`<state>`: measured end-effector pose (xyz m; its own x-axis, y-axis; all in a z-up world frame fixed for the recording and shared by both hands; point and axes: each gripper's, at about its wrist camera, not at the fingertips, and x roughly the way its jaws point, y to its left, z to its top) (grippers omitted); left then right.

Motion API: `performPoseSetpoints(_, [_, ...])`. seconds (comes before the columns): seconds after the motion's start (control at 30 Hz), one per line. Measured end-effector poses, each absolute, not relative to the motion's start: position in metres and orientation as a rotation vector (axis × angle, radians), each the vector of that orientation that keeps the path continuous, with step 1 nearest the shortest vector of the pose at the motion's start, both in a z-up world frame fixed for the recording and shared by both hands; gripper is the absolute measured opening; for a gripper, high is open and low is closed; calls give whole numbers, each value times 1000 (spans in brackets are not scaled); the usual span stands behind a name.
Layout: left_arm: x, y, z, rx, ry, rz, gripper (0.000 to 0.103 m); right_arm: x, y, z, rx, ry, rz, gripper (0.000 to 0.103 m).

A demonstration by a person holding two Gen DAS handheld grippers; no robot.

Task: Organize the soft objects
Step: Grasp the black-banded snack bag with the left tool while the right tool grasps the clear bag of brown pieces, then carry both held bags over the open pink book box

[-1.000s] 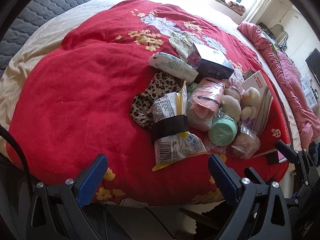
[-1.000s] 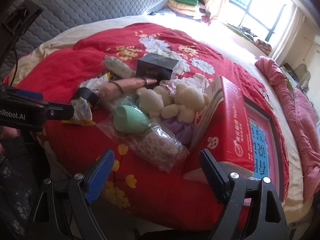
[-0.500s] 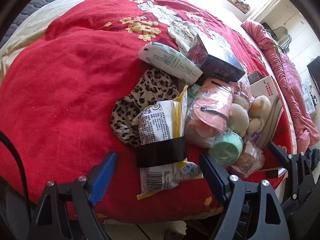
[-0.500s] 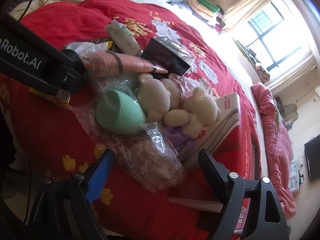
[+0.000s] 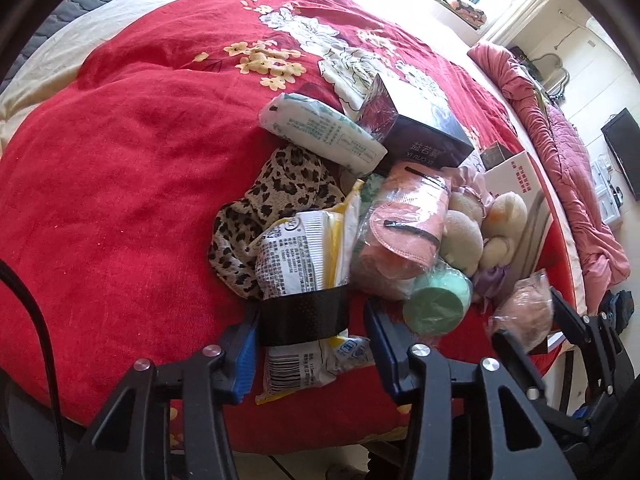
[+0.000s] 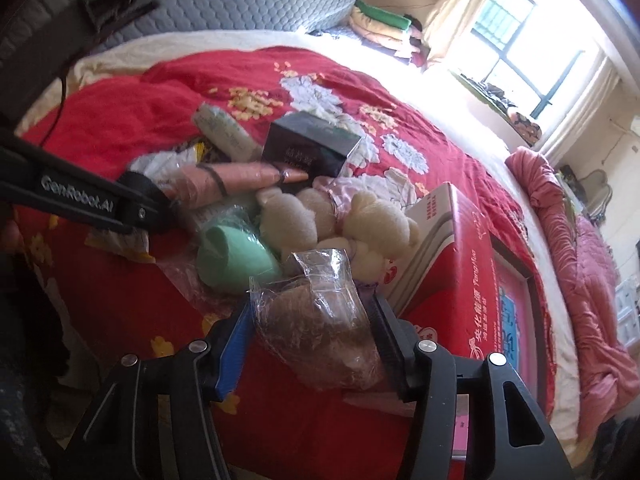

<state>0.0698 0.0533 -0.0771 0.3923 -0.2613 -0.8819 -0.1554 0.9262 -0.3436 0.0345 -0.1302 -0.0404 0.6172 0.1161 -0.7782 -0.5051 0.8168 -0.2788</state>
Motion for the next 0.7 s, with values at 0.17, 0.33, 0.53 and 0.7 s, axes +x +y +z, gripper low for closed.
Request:
performPoseSetpoints(0.17, [56, 52, -64, -367, 1132, -65, 44, 35, -152, -16, -276, 801, 422, 59])
performPoseSetpoints(0.33, [40, 47, -41, -311, 1062, -60, 42, 25, -165, 0, -155, 765, 440, 59])
performPoseSetpoints(0.53, [31, 35, -11, -269, 987, -71, 42, 18, -186, 14, -71, 728, 416, 59])
performPoseSetpoints(0.7, [34, 17, 13, -233, 952, -103, 42, 14, -208, 29, -14, 669, 378, 59])
